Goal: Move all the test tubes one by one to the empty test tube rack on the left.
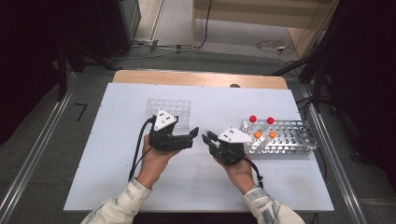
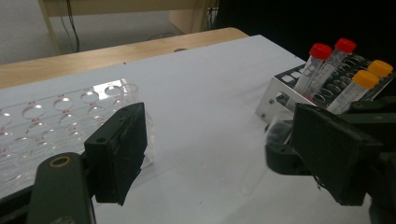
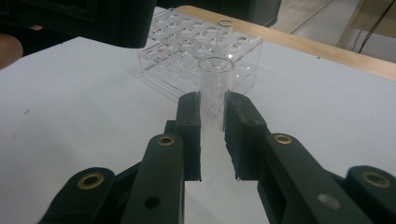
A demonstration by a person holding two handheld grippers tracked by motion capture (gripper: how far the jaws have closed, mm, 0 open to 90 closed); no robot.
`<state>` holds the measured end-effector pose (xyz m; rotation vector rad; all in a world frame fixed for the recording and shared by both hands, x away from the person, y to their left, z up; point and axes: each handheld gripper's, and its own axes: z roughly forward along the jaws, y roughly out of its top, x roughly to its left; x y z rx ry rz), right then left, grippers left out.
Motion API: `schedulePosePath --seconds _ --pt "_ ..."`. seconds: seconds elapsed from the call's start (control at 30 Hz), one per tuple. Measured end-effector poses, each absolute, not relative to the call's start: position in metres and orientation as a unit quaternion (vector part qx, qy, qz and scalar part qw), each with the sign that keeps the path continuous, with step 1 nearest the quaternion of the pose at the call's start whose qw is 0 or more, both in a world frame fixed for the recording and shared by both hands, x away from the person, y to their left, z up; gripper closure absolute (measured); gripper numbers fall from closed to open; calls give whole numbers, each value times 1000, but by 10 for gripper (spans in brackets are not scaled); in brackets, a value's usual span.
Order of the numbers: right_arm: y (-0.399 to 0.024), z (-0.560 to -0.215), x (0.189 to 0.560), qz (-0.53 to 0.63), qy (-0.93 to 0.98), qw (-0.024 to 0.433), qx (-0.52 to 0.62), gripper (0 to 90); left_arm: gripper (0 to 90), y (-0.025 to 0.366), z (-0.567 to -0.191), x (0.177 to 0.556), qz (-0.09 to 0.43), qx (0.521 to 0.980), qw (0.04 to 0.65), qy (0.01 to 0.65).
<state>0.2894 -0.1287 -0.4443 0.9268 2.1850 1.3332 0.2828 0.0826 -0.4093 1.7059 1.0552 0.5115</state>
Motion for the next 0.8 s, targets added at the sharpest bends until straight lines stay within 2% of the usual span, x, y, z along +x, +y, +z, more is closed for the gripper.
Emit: schedulePosePath --seconds 0.3,0.57,0.8 --pt "-104 -445 289 486 787 207 318 736 357 80 -409 281 208 710 521 426" --pt "-94 -445 289 490 785 209 315 737 559 81 -414 284 197 718 519 421" --pt "-95 -445 291 492 782 211 319 736 633 80 -417 287 190 725 511 421"
